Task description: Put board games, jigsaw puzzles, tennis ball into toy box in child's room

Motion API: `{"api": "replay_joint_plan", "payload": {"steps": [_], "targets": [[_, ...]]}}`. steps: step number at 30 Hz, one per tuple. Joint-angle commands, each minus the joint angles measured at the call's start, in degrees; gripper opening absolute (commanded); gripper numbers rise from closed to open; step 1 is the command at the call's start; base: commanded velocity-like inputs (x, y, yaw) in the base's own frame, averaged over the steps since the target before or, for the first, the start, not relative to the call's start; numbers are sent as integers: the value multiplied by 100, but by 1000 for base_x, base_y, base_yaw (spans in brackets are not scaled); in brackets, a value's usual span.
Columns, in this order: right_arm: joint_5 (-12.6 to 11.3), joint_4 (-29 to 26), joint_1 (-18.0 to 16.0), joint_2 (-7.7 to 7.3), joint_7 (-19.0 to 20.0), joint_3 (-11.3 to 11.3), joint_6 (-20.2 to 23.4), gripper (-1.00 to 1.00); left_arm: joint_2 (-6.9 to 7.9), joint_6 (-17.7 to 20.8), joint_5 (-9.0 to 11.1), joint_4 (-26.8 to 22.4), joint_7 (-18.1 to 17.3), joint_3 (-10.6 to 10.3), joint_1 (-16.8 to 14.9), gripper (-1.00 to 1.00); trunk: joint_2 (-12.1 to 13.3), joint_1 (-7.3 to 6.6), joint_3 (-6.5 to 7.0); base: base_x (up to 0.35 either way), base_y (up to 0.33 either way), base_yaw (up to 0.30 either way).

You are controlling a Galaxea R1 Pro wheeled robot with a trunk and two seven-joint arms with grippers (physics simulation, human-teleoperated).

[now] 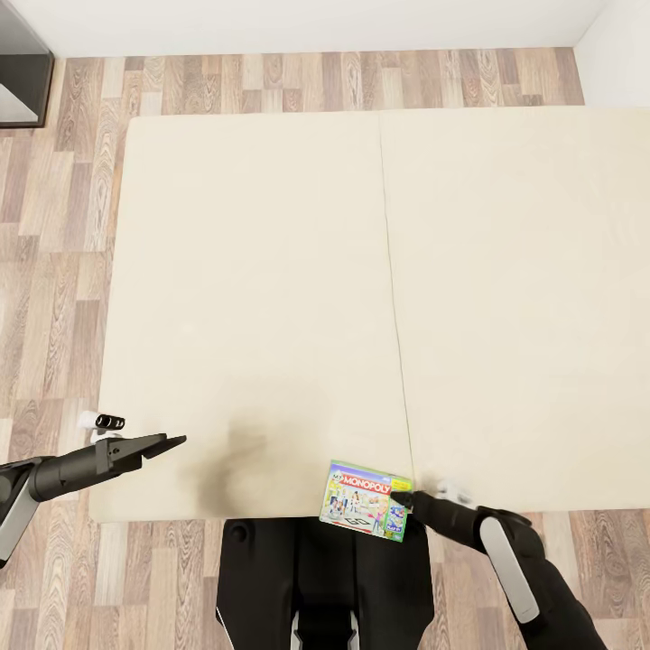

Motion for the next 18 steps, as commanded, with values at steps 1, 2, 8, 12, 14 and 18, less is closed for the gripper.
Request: {"api": "replay_joint_plan", "payload": {"steps": [1, 2, 8, 12, 14, 18], "targets": [[44, -8, -1, 1, 44, 86, 20, 100, 2, 61, 2, -1, -20, -2, -1, 100, -9, 4, -5, 0, 0, 0], [45, -12, -1, 3, 43, 138, 16, 100, 2, 61, 2, -1, -20, -2, -1, 100, -9, 4, -5, 0, 0, 0], [44, -47, -2, 13, 46, 507, -145, 100, 2, 61, 5, -1, -21, -2, -1, 100, -9, 4, -5, 0, 0, 0], [41, -10, -19, 15, 42, 687, -195, 100, 2, 61, 0, -1, -21, -2, -1, 100, -9, 4, -5, 0, 0, 0], [42, 2, -27, 17, 41, 732, -203, 100, 2, 61, -1, -1, -19, -2, -1, 100, -9, 4, -5, 0, 0, 0], [47, 12, -34, 5, 42, 788, -209, 100, 2, 60, -1, -1, -15, -2, -1, 100, -9, 4, -5, 0, 0, 0]]}}
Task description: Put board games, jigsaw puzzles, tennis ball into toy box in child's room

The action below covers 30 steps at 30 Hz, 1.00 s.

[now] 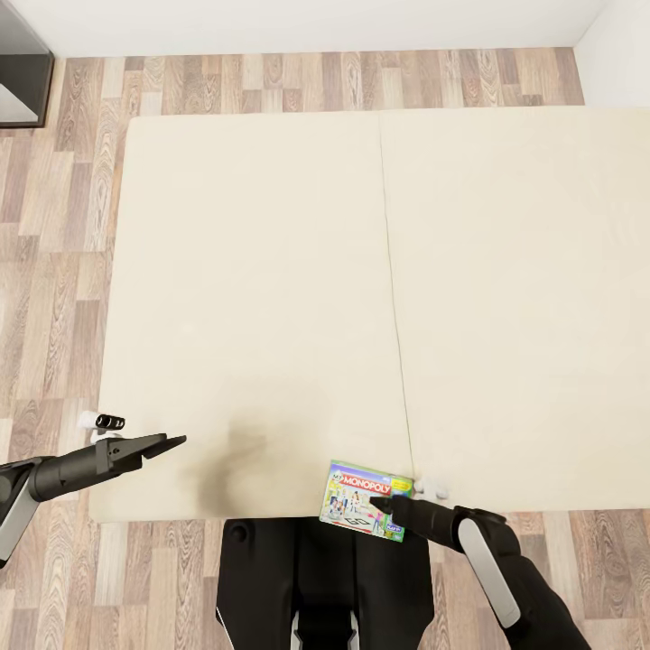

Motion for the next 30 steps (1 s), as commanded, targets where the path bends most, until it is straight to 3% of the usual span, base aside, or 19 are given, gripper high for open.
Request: {"api": "replay_joint_plan", "payload": {"steps": [1, 21, 26, 30], "targets": [[31, -4, -2, -6, 29, 8, 19, 100, 2, 61, 0, -1, -20, -2, -1, 100, -9, 3, -5, 0, 0, 0], [41, 40, -38, -34, 16, 19, 33, 100, 2, 61, 0, -1, -21, -2, -1, 100, -9, 3, -5, 0, 0, 0], [31, 49, -39, -179, -18, 8, 58, 100, 2, 60, 0, -1, -19, -2, -1, 100, -9, 3, -5, 0, 0, 0], [25, 51, -39, -213, -30, -2, 60, 100, 2, 59, 0, -1, -18, -2, -1, 100, -9, 3, -5, 0, 0, 0]]}}
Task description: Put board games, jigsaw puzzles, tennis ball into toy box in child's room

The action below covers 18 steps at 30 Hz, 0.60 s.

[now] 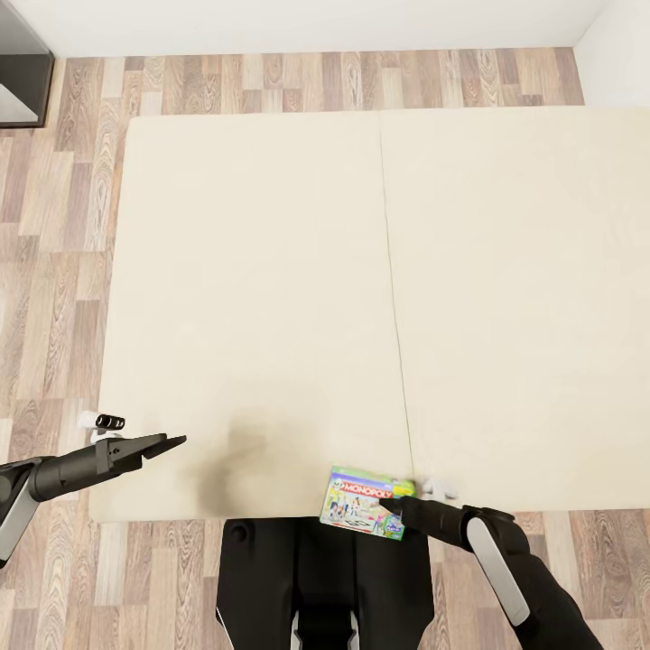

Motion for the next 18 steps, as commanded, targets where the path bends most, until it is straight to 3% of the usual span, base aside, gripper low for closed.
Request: {"api": "replay_joint_plan", "payload": {"steps": [1, 18], "targets": [[31, -2, -1, -6, 28, 1, 20, 100, 2, 58, 0, -1, -20, -2, -1, 100, -9, 4, -5, 0, 0, 0], [46, 23, -1, -10, 33, 6, -30, 100, 2, 57, 0, -1, -20, -2, -1, 100, -9, 4, -5, 0, 0, 0]]}}
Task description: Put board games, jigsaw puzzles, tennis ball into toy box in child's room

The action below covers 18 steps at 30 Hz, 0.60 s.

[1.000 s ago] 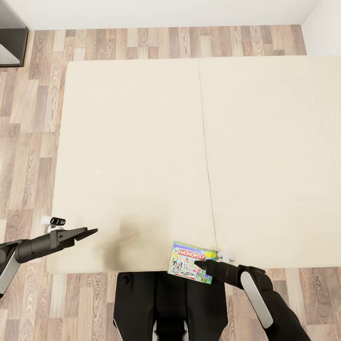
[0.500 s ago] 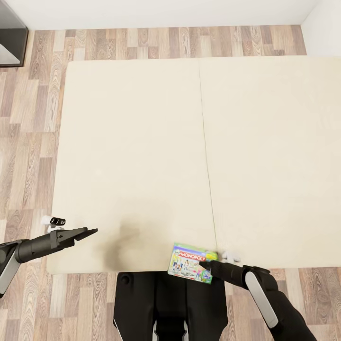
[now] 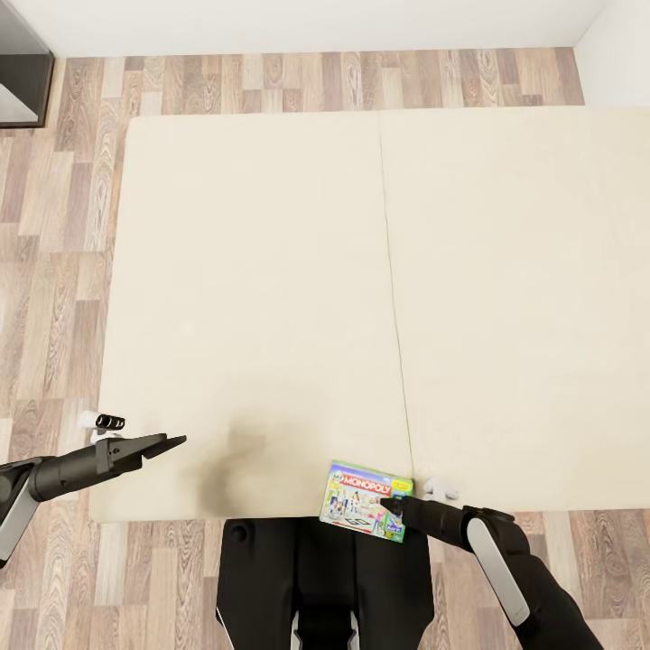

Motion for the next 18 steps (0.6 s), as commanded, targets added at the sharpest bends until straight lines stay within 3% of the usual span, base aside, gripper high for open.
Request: {"api": "replay_joint_plan", "payload": {"steps": [1, 12, 18], "targets": [[31, -4, -1, -5, 31, 5, 19, 100, 2, 60, 0, -1, -20, -2, -1, 100, -9, 3, -5, 0, 0, 0], [38, 1, -1, -24, 67, 27, -274, 100, 2, 64, 0, -1, -20, -2, -1, 100, -9, 3, -5, 0, 0, 0], [25, -15, 6, -140, 78, 29, -325, 100, 2, 64, 0, -1, -20, -2, -1, 100, -9, 3, -5, 0, 0, 0]]}}
